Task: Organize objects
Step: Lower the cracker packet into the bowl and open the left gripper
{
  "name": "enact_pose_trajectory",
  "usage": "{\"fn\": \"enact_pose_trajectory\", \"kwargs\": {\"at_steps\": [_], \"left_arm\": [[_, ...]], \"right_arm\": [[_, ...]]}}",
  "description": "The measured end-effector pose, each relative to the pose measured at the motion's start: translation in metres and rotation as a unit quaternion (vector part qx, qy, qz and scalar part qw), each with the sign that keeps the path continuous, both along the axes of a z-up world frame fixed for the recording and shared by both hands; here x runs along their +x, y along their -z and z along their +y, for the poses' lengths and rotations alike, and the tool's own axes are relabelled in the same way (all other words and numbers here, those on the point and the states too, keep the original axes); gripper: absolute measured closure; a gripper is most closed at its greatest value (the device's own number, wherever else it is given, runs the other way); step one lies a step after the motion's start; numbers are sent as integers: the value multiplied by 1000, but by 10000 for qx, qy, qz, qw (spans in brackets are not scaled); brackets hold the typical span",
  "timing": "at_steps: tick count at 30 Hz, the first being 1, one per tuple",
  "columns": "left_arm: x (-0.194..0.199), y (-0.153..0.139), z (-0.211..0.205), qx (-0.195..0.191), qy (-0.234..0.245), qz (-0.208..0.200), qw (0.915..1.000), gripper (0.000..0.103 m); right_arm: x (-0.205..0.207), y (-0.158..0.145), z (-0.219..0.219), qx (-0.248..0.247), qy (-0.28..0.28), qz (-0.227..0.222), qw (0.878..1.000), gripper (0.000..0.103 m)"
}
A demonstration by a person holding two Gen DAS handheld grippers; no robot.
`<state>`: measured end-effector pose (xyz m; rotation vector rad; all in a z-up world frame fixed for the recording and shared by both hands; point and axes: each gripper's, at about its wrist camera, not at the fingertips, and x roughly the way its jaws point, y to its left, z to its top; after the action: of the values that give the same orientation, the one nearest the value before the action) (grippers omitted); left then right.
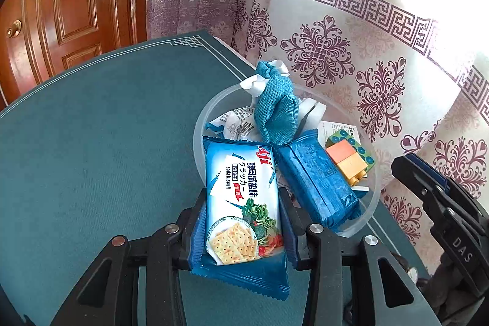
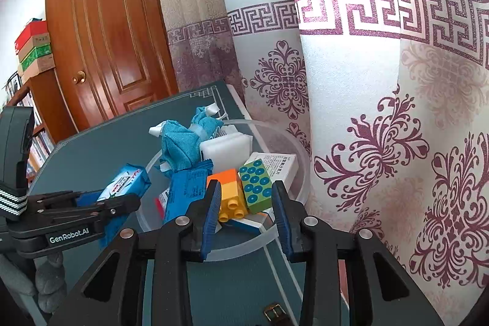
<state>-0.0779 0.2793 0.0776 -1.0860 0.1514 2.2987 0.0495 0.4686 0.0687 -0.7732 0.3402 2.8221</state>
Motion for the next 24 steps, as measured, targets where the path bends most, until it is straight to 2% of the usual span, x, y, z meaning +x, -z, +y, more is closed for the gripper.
{"fn": "enact_pose_trajectory", "kwargs": {"at_steps": [3,18,20,22,24], "left_arm": [[-8,5,7,51,-18,-160,9999,59],[-16,-1,18,554,78,-160,9983,58],[-14,-1,16,635,125,-137,9978,50],[-12,-3,11,716,98,-62,9974,24],[-8,-7,6,770,61,97,9970,20]], "right_arm": [[1,0,1,-63,-26,24,10000,67],[6,6,-1,-110,-89,-6,9999,67],[7,6,-2,-81,-78,-12,9999,67],[8,7,-3,-54,-56,-21,10000,67],[10,6,-4,-53,-47,-24,10000,67]]}}
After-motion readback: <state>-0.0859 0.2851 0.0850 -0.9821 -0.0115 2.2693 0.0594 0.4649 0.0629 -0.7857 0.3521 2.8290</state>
